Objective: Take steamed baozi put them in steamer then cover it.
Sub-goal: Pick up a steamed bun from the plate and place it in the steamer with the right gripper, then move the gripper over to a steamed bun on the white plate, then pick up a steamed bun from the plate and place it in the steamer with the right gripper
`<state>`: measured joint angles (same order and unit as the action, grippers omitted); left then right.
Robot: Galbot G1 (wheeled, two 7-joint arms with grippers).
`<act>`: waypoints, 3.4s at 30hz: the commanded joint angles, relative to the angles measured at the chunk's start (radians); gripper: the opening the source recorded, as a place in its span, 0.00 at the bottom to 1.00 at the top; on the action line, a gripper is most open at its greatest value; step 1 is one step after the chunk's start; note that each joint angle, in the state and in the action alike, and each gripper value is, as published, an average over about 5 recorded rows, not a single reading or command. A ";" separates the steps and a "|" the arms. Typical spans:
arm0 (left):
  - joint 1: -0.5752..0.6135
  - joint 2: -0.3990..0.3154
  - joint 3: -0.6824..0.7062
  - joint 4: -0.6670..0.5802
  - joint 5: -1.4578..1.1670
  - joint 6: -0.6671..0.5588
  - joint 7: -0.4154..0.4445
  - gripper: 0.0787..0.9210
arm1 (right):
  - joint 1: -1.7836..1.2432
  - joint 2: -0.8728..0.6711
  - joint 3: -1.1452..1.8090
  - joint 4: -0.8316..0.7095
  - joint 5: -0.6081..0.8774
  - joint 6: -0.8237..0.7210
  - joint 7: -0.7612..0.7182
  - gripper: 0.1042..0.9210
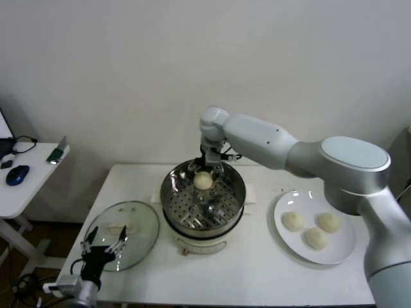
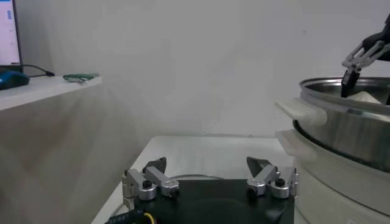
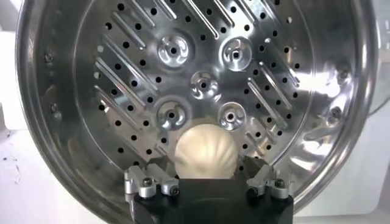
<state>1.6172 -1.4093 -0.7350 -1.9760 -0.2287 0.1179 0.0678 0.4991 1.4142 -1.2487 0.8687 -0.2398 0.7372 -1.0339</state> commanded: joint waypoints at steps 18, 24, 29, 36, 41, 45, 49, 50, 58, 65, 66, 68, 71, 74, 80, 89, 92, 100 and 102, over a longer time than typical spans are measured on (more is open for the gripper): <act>-0.016 0.008 -0.010 0.000 -0.006 0.007 0.001 0.88 | 0.453 -0.592 -0.717 0.450 0.898 -0.820 0.067 0.88; -0.020 0.005 -0.012 -0.001 -0.006 0.006 0.001 0.88 | 0.352 -0.699 -0.694 0.518 0.848 -0.968 0.158 0.88; -0.019 0.004 -0.013 0.000 -0.003 0.004 0.001 0.88 | 0.245 -0.735 -0.639 0.522 0.814 -1.026 0.216 0.88; -0.010 0.006 -0.015 0.005 -0.002 -0.003 0.000 0.88 | 0.047 -0.755 -0.517 0.494 0.775 -1.073 0.276 0.88; -0.008 0.006 -0.013 0.008 0.002 -0.004 -0.001 0.88 | -0.067 -0.744 -0.401 0.455 0.757 -1.094 0.316 0.88; -0.008 0.005 -0.011 0.009 0.008 -0.004 -0.001 0.88 | -0.122 -0.720 -0.328 0.410 0.737 -1.097 0.327 0.88; -0.006 0.005 -0.011 0.007 0.012 -0.004 -0.001 0.88 | -0.143 -0.701 -0.302 0.377 0.706 -1.094 0.330 0.88; -0.005 0.005 -0.011 0.007 0.012 -0.004 -0.001 0.88 | -0.144 -0.699 -0.300 0.371 0.700 -1.093 0.329 0.88; -0.006 0.006 -0.011 0.008 0.013 -0.004 -0.001 0.88 | -0.152 -0.693 -0.288 0.351 0.688 -1.085 0.320 0.87; -0.012 0.006 -0.011 0.011 0.013 -0.003 -0.002 0.88 | -0.154 -0.686 -0.275 0.347 0.689 -1.079 0.307 0.73; -0.013 0.006 -0.011 0.011 0.013 -0.003 -0.002 0.88 | -0.151 -0.686 -0.276 0.347 0.689 -1.078 0.305 0.73; -0.014 0.006 -0.010 0.010 0.013 -0.002 -0.003 0.88 | -0.141 -0.687 -0.277 0.349 0.690 -1.075 0.298 0.72; -0.015 0.005 -0.010 0.009 0.013 -0.002 -0.003 0.88 | -0.104 -0.693 -0.290 0.364 0.706 -1.068 0.282 0.71; -0.015 0.005 -0.011 0.008 0.013 -0.002 -0.003 0.88 | -0.005 -0.696 -0.350 0.393 0.751 -1.057 0.259 0.71; -0.017 0.009 -0.008 0.007 0.015 -0.002 -0.002 0.88 | 0.364 -0.637 -0.565 0.444 0.882 -1.026 0.193 0.71; -0.016 0.019 -0.003 -0.001 0.014 0.001 -0.002 0.88 | 0.681 -0.466 -0.553 0.600 1.160 -1.073 0.181 0.71; -0.020 0.018 0.001 -0.005 0.013 0.002 -0.001 0.88 | 0.653 -0.397 -0.458 0.663 1.233 -1.132 0.239 0.71; -0.024 0.014 -0.003 -0.017 0.008 0.007 -0.001 0.88 | 0.461 -0.198 -0.330 0.694 1.316 -1.252 0.393 0.71; -0.024 0.013 -0.006 -0.019 0.006 0.007 -0.001 0.88 | 0.419 -0.154 -0.327 0.670 1.311 -1.262 0.411 0.71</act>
<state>1.5943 -1.3948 -0.7424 -1.9934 -0.2239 0.1249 0.0665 0.9526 1.0987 -1.6415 1.4930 0.9600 -0.4532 -0.7043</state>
